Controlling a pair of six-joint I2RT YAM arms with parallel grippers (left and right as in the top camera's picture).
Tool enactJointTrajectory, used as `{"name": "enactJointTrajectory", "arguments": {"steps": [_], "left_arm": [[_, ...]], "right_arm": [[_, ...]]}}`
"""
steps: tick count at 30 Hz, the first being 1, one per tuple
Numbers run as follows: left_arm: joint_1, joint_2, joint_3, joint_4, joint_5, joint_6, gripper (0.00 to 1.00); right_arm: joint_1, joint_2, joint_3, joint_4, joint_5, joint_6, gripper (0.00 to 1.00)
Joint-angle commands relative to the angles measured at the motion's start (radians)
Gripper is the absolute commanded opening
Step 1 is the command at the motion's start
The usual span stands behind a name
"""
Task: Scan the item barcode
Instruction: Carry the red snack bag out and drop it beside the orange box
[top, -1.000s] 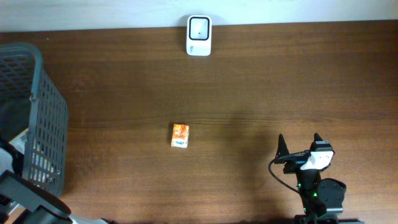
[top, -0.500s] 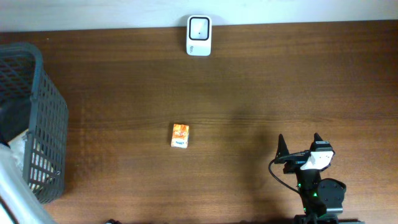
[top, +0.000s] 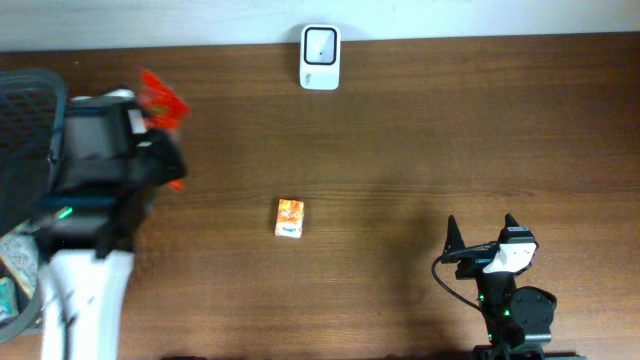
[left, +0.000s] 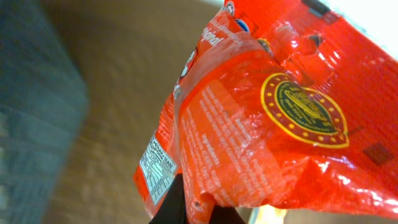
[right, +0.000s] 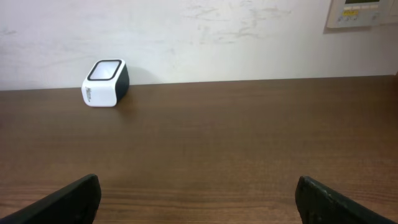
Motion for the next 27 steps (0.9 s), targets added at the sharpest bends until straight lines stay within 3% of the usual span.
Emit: {"name": "enactJointTrajectory", "arguments": {"steps": [1,10,12,13,14,15,20,22,23,27], "left_arm": [[-0.109,0.128,-0.127,0.062,-0.055,-0.100,0.00],[-0.205,0.409,-0.180,0.171,0.013,-0.127,0.03],[-0.218,0.425,-0.180,0.178,0.014,-0.127,0.42],[-0.218,0.425,-0.180,0.179,0.014,-0.127,0.54],[-0.218,0.422,-0.177,0.180,0.013,-0.127,0.59],[-0.218,0.418,-0.170,0.180,0.013,-0.126,0.65],[-0.215,0.361,-0.039,0.133,0.011,-0.079,0.69],[-0.203,0.322,0.034,0.111,0.008,-0.051,0.94],[-0.183,0.290,0.087,0.095,0.008,-0.023,0.99],[-0.081,0.187,0.237,0.017,0.000,-0.006,0.99]], "right_arm": [[0.006,-0.002,-0.005,-0.003,-0.005,0.004,0.99],[0.006,-0.002,-0.005,-0.003,-0.005,0.004,0.99],[0.006,-0.002,-0.005,-0.003,-0.005,0.004,0.99],[0.006,-0.002,-0.005,-0.004,-0.005,0.004,0.99],[0.006,-0.002,-0.005,-0.003,-0.005,0.004,0.99],[0.006,-0.002,-0.005,-0.004,-0.005,0.004,0.99],[0.006,-0.002,-0.005,-0.004,-0.005,0.004,0.99],[0.006,-0.002,-0.005,-0.004,-0.005,0.004,0.99],[0.006,-0.002,-0.005,-0.003,-0.005,0.004,0.99],[0.006,-0.002,-0.005,-0.004,-0.005,0.004,0.99]]}}
